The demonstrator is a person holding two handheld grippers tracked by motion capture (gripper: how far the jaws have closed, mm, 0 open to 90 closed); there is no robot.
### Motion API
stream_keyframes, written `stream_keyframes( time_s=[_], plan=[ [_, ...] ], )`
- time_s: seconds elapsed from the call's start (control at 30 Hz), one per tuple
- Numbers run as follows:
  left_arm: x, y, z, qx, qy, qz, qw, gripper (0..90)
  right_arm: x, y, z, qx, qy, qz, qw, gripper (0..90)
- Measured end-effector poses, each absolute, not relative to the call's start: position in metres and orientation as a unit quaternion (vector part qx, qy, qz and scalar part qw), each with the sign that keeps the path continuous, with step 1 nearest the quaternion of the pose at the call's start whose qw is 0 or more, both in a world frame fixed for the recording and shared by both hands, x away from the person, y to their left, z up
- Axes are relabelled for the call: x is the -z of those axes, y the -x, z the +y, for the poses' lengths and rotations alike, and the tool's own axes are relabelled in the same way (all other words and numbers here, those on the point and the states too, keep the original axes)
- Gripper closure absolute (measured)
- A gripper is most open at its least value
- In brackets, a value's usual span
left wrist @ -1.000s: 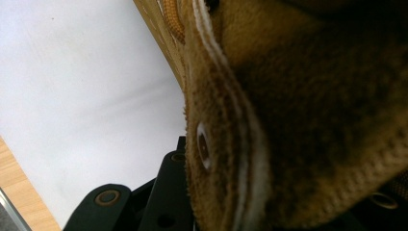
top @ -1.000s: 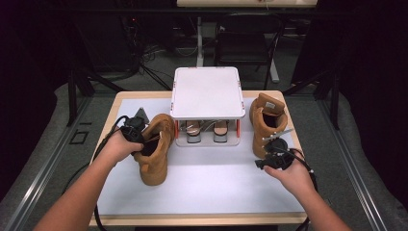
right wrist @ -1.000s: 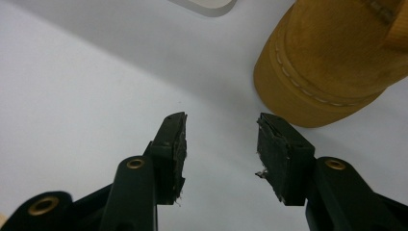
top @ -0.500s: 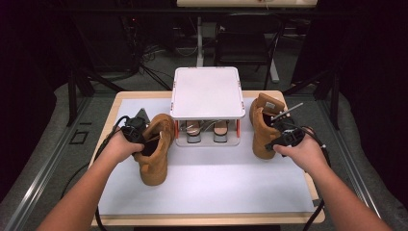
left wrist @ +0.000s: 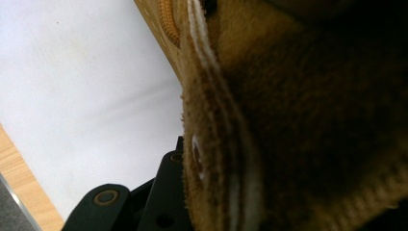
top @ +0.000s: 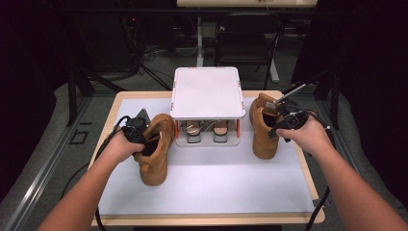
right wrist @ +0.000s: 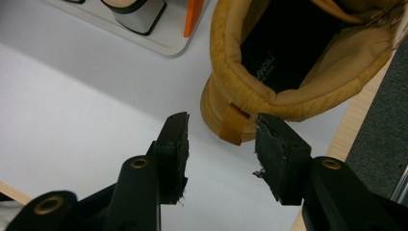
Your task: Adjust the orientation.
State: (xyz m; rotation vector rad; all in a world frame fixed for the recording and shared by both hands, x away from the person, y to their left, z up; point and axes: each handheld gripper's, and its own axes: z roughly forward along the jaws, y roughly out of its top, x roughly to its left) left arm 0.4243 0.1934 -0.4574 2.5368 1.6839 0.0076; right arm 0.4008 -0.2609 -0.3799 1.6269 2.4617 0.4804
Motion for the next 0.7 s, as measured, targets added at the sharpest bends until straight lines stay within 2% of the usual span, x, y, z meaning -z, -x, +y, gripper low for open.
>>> stream_keyframes(
  time_s=[0.33, 0.7],
  plan=[
    [0.457, -0.426, 0.192, -0.004, -0.839, 0.543, 0.039, 78.9, 0.368, -0.422, -0.254, -0.164, -0.545, 0.818, 0.084, 54.5],
    [0.458, -0.424, 0.194, -0.003, -0.834, 0.549, 0.050, 79.1, 0.396, -0.457, -0.234, -0.121, -0.552, 0.821, 0.083, 54.9]
  ],
)
